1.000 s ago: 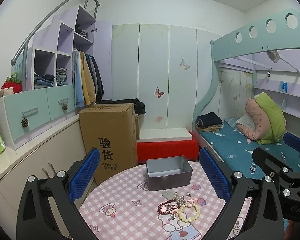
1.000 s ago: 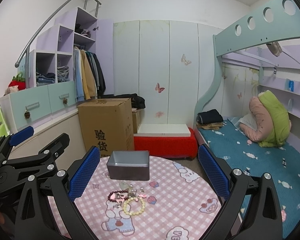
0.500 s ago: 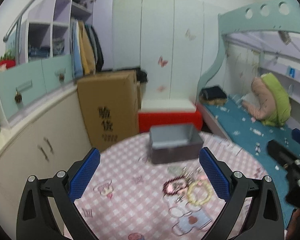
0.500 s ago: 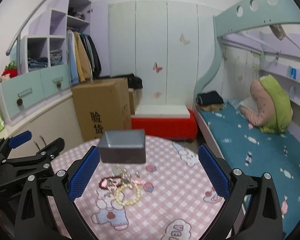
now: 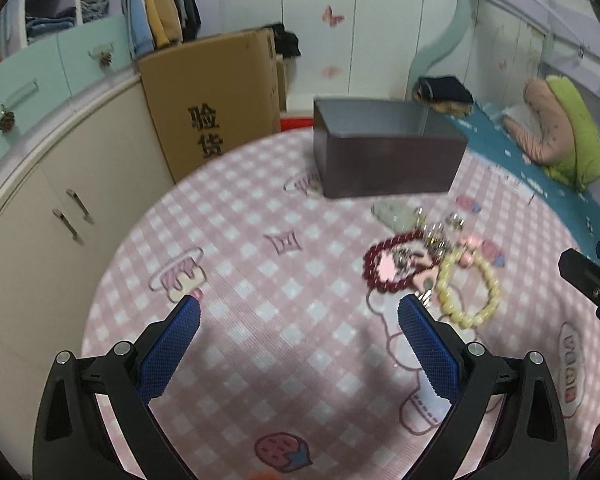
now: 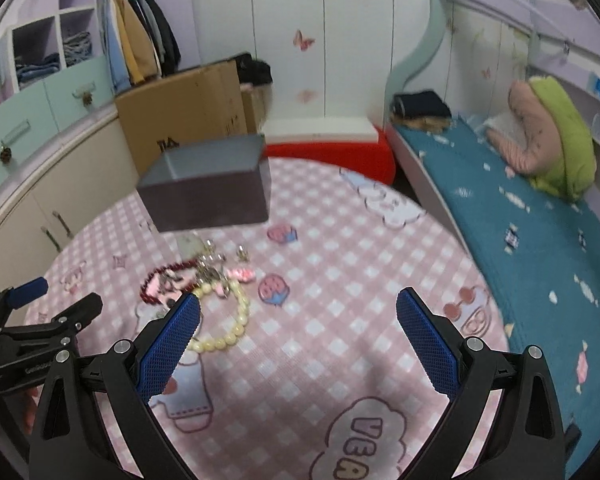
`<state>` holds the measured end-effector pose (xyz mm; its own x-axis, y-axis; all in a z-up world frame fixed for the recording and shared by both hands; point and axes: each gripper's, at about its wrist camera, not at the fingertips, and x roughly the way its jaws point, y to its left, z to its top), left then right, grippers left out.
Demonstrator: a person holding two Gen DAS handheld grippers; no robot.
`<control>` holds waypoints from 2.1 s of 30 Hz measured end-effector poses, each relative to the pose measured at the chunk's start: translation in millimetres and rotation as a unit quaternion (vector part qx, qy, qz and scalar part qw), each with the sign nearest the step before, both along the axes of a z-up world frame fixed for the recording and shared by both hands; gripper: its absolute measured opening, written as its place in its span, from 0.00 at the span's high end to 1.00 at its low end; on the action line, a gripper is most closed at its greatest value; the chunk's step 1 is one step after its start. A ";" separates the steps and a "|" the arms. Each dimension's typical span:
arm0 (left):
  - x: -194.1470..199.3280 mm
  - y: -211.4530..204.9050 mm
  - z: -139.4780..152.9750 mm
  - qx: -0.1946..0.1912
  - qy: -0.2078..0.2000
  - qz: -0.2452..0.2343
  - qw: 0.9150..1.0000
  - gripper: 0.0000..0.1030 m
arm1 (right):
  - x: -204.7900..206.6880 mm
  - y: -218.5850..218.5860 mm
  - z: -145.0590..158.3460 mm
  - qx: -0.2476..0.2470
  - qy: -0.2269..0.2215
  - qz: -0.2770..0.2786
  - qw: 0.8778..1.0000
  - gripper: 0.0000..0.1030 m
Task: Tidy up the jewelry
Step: 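Lower the right tool onto the cream bead bracelet and close it, then grasp the pale jade pendant with the left tool while the right tool holds the bracelet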
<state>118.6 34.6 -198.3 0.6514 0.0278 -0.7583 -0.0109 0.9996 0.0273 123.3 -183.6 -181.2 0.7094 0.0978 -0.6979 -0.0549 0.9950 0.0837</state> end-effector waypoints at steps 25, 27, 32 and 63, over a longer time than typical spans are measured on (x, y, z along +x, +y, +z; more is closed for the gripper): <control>37.1 2.5 -13.2 -0.037 0.011 -0.032 0.999 0.07 | 48.3 42.2 -50.0 -0.037 0.079 0.108 0.990 0.62; 39.8 -0.3 -14.0 -0.034 0.015 -0.035 0.999 0.07 | 46.7 37.6 -49.1 -0.030 0.082 0.111 0.990 0.84; 50.6 -7.8 -7.5 -0.047 0.010 -0.039 0.998 0.07 | 44.0 11.5 -47.9 -0.020 0.080 0.084 0.993 0.90; 132.3 -23.3 -24.7 -0.023 0.071 0.030 0.997 0.09 | 67.3 -36.2 -44.5 0.058 0.060 0.079 0.993 0.90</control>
<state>250.9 11.3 -223.0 0.5359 0.0278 -0.8438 -0.0706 0.9974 -0.0120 190.6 -219.8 -225.7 0.5919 0.2858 -0.7536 -0.1917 0.9581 0.2128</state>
